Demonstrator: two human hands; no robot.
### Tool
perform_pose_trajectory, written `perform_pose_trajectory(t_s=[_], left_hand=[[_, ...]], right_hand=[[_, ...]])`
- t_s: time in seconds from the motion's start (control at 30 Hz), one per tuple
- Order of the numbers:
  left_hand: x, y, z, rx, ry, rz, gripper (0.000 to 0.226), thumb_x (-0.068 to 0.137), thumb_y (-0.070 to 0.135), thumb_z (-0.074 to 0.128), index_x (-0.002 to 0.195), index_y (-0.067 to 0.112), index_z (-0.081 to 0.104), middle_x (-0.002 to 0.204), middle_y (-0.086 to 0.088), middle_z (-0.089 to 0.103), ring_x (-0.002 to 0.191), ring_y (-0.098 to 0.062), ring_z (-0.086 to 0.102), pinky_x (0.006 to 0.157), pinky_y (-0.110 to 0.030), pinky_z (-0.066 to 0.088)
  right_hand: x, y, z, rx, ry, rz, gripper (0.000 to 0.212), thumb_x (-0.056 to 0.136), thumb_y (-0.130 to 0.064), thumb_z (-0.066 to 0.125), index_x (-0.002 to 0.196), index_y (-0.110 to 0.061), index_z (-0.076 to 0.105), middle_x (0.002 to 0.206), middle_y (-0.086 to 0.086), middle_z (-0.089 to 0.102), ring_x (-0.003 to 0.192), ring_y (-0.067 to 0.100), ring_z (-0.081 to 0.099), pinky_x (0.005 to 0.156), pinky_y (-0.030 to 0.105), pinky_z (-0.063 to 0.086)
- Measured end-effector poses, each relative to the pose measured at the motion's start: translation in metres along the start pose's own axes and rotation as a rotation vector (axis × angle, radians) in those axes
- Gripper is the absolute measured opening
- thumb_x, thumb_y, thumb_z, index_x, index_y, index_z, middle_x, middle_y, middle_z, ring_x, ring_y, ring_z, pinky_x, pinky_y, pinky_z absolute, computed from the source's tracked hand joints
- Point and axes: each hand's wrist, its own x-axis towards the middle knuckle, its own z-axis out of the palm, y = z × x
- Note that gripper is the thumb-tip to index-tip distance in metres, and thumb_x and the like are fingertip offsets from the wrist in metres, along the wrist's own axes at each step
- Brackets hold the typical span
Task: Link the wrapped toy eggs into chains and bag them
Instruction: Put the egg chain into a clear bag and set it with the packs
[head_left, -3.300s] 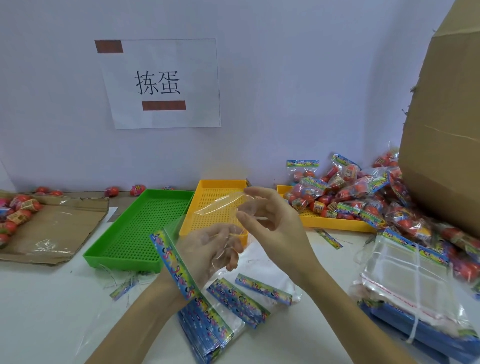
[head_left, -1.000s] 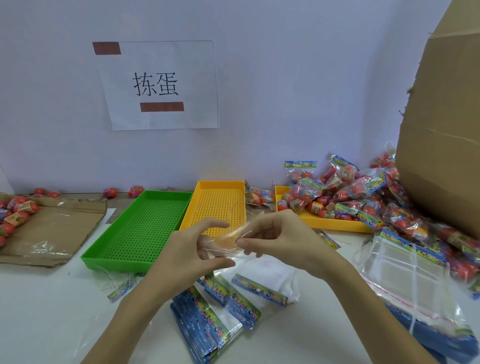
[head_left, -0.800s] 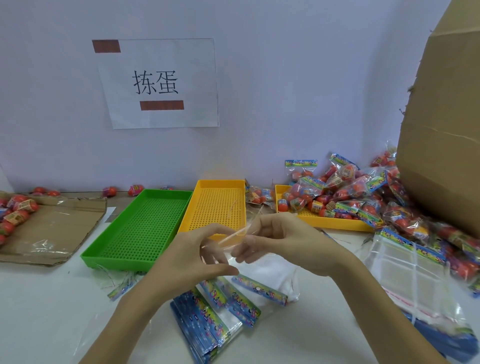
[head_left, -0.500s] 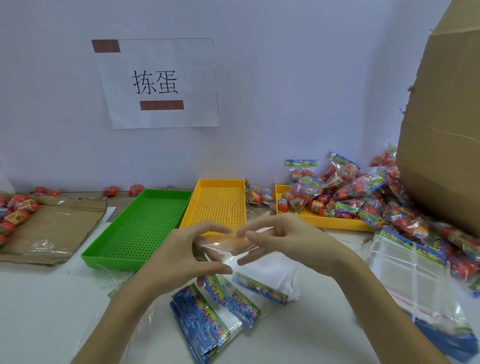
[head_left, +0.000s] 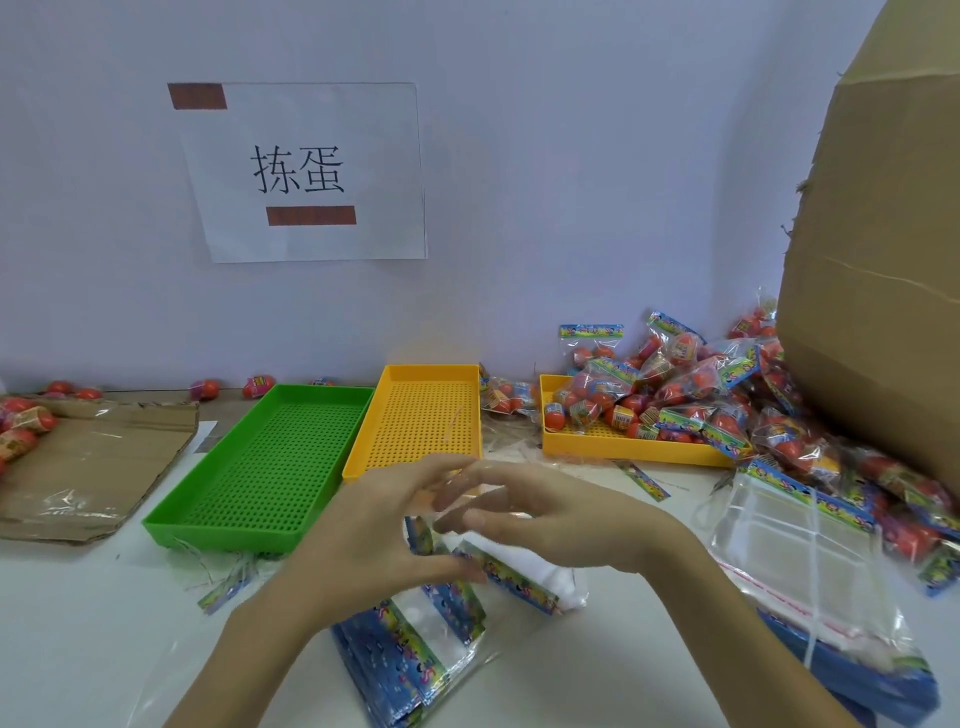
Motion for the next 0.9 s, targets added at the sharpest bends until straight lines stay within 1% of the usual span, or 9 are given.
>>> perform_pose_trajectory(t_s=[0.13,0.27,0.4,0.5,0.63,0.7,0.77,0.83,0.9], left_hand=[[0.0,0.004,0.006,0.024,0.041,-0.01,0.062,0.078,0.067,0.071,0.134,0.052,0.052,0.098,0.023,0.07,0.087,-0.001,0.065,0.074,-0.036,0.056],[0.002,0.003,0.007,-0.085,0.045,-0.026,0.05,0.078,0.047,0.087,0.121,0.045,0.062,0.095,0.017,0.07,0.08,-0.009,0.064,0.07,-0.03,0.054],[0.001,-0.001,0.008,-0.182,0.034,-0.071,0.045,0.077,0.039,0.092,0.113,0.042,0.066,0.083,0.01,0.073,0.069,-0.011,0.067,0.064,-0.024,0.052],[0.0,-0.004,0.009,-0.269,0.058,-0.142,0.04,0.078,0.03,0.092,0.111,0.034,0.07,0.086,0.008,0.079,0.064,-0.011,0.075,0.063,-0.027,0.057],[0.002,-0.005,0.007,-0.43,0.12,-0.306,0.037,0.077,0.022,0.091,0.109,0.023,0.073,0.082,-0.002,0.081,0.067,-0.023,0.078,0.057,-0.032,0.06],[0.004,-0.004,0.006,-0.505,0.149,-0.366,0.032,0.078,0.021,0.09,0.106,0.02,0.075,0.081,-0.005,0.081,0.072,-0.025,0.079,0.06,-0.031,0.061],[0.006,-0.003,0.005,-0.574,0.153,-0.417,0.026,0.082,0.018,0.086,0.105,0.014,0.076,0.084,-0.007,0.081,0.075,-0.027,0.08,0.062,-0.031,0.061],[0.006,-0.002,0.005,-0.625,0.124,-0.439,0.019,0.088,0.015,0.081,0.105,0.008,0.075,0.088,-0.008,0.081,0.078,-0.029,0.08,0.064,-0.033,0.062],[0.006,-0.002,0.005,-0.659,0.098,-0.449,0.016,0.093,0.013,0.076,0.106,0.005,0.074,0.091,-0.009,0.082,0.081,-0.03,0.08,0.065,-0.033,0.063]], right_hand=[[0.002,-0.003,0.009,-0.131,-0.032,-0.004,0.033,0.104,-0.036,0.059,0.133,-0.022,0.057,0.131,-0.013,0.065,0.123,0.002,0.06,0.11,0.036,0.046],[0.01,0.001,0.013,-0.142,0.089,-0.025,0.028,0.102,-0.042,0.059,0.124,-0.025,0.063,0.119,-0.01,0.069,0.108,0.007,0.069,0.099,0.043,0.055],[0.014,0.002,0.014,-0.083,0.178,-0.116,0.026,0.106,-0.032,0.056,0.114,-0.016,0.074,0.104,-0.002,0.078,0.094,0.015,0.075,0.088,0.041,0.061],[0.017,0.003,0.008,-0.026,0.328,-0.171,0.032,0.107,-0.031,0.053,0.104,-0.01,0.077,0.094,0.006,0.079,0.089,0.026,0.076,0.083,0.049,0.061],[0.012,0.013,-0.016,0.078,0.649,-0.175,0.034,0.109,-0.025,0.049,0.096,-0.005,0.074,0.084,0.005,0.078,0.079,0.022,0.077,0.079,0.045,0.063],[0.009,0.028,-0.029,-0.121,0.883,-0.072,0.028,0.107,-0.022,0.052,0.095,-0.011,0.074,0.084,-0.002,0.076,0.081,0.014,0.073,0.08,0.04,0.06],[0.006,0.043,-0.038,-0.35,1.054,0.122,0.021,0.106,-0.021,0.053,0.103,-0.012,0.072,0.096,-0.002,0.073,0.095,0.017,0.068,0.086,0.039,0.055],[0.004,0.059,-0.043,-0.575,1.066,0.35,0.023,0.106,-0.023,0.05,0.116,-0.012,0.067,0.117,0.006,0.066,0.114,0.024,0.056,0.098,0.039,0.047],[0.003,0.071,-0.043,-0.691,0.973,0.538,0.033,0.108,-0.03,0.044,0.127,-0.013,0.064,0.136,0.009,0.057,0.128,0.029,0.046,0.109,0.041,0.039]])
